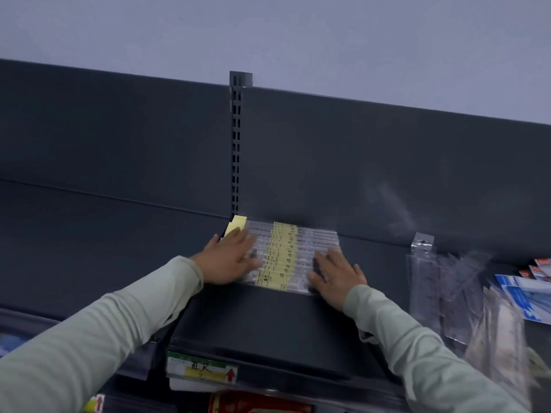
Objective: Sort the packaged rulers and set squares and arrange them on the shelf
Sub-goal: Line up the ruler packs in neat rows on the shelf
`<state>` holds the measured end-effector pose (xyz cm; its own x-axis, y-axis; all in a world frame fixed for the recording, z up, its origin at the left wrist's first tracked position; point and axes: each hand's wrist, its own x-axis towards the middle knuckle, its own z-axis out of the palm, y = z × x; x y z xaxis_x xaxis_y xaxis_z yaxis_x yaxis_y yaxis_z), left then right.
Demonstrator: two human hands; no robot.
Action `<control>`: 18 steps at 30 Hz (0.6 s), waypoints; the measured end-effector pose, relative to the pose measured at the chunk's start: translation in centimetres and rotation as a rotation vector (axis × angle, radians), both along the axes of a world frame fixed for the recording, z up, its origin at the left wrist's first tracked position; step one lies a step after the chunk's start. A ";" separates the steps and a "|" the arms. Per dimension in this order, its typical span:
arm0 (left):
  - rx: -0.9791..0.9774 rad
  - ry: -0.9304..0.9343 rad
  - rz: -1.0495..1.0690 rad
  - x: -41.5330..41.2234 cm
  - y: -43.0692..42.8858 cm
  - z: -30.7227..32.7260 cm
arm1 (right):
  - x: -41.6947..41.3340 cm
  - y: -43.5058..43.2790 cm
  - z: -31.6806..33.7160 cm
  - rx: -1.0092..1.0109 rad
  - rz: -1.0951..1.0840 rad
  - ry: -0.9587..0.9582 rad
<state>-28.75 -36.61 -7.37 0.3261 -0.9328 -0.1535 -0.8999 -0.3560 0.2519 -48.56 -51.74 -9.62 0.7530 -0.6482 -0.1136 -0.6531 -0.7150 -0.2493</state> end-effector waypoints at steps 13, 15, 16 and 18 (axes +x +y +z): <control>0.183 -0.041 -0.066 -3.2 2.6 -2.1 | -2.4 3.3 -0.9 -0.036 0.000 0.133; 0.201 -0.040 -0.057 -3.2 2.5 -2.0 | -2.5 3.4 -0.9 -0.045 0.001 0.137; 0.205 -0.041 -0.050 -3.2 2.4 -1.8 | -2.5 3.5 -0.8 -0.043 -0.005 0.128; 0.176 -0.052 -0.025 -3.4 2.1 -1.2 | -2.6 3.7 -0.6 -0.038 -0.033 0.066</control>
<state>-32.19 -34.50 -8.55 0.3151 -0.9009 -0.2983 -0.9190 -0.3681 0.1410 -51.17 -48.07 -10.25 0.7225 -0.6776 -0.1372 -0.6909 -0.7006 -0.1782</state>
